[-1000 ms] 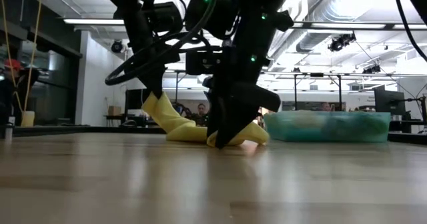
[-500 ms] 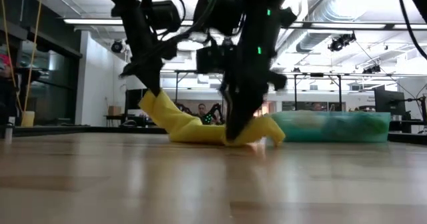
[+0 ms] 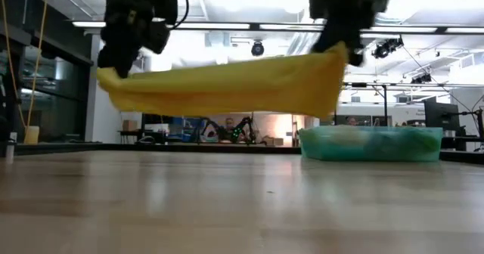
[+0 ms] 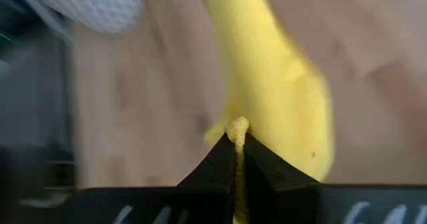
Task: Fold microfiber towels
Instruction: Fold the yellow towel
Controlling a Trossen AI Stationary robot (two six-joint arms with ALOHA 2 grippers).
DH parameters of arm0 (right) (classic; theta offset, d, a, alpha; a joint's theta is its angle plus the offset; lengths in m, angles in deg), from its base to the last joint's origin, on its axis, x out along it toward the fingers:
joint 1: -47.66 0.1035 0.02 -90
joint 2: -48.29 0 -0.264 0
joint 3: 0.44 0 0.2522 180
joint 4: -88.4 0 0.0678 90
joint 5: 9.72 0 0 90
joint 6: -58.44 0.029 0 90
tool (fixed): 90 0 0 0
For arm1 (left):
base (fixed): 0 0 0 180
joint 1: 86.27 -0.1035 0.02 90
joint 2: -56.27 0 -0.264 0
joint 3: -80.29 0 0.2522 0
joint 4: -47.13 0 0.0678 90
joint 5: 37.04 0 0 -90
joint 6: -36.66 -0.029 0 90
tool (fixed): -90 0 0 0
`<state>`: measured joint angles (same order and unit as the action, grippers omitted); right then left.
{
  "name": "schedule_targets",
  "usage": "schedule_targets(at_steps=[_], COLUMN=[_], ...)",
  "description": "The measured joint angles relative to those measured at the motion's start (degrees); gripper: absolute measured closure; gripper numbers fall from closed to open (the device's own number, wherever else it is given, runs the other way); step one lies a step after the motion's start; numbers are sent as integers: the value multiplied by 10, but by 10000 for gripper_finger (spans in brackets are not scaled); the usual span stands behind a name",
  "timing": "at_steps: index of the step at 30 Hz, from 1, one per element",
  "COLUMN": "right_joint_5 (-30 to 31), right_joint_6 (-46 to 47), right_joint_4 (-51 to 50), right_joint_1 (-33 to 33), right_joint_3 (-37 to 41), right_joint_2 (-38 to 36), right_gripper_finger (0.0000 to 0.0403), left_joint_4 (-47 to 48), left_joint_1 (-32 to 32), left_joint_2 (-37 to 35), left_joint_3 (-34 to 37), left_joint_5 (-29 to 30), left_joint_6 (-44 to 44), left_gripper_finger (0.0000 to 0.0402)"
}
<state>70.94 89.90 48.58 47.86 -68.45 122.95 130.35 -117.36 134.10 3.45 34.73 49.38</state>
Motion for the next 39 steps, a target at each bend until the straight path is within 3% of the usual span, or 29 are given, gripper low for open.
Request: schedule_targets(at_steps=[6,11,16,27,39], right_joint_5=[-40,-22,3,41,47], right_joint_6=[225,315,328,331,300], right_joint_4=[118,161,161,104,86], right_joint_1=[14,28,28,27,27], right_joint_3=[135,185,196,195,195], right_joint_2=[-82,-81,-54,-20,-21], right_gripper_finger=[402,402,403,403,402], left_joint_4=[-61,-167,-235,-228,-247], left_joint_1=[100,169,181,175,186], left_joint_2=[10,17,31,51,132], left_joint_3=[81,113,114,115,114], left_joint_5=[-45,-33,-9,140,143], left_joint_6=[82,156,200,202,184], left_gripper_finger=[401,401,401,401,401])
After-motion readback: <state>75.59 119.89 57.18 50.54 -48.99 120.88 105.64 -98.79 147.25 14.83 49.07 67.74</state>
